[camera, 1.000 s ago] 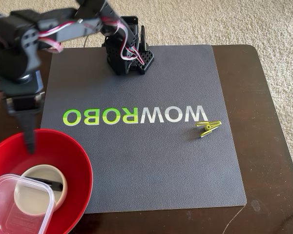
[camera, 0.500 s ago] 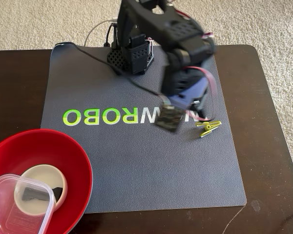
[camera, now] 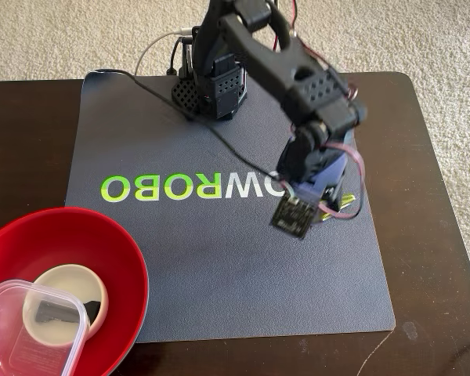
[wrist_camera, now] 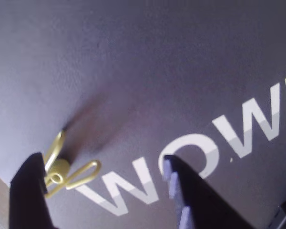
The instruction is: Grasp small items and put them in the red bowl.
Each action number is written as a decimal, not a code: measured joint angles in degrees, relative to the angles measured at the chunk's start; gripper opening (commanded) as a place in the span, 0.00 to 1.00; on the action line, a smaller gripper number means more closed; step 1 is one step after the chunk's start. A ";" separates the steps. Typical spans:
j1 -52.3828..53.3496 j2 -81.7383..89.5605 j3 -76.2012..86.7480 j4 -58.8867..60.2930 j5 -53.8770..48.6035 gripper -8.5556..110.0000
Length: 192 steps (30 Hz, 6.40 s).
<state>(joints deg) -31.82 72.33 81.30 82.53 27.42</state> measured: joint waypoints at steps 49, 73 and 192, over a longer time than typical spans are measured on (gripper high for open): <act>-5.19 -11.60 -7.03 -5.80 -13.10 0.07; -17.84 5.54 5.01 -4.57 -2.46 0.31; 34.63 35.60 5.71 12.57 -18.46 0.07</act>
<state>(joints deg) 2.81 107.93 87.01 95.10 8.96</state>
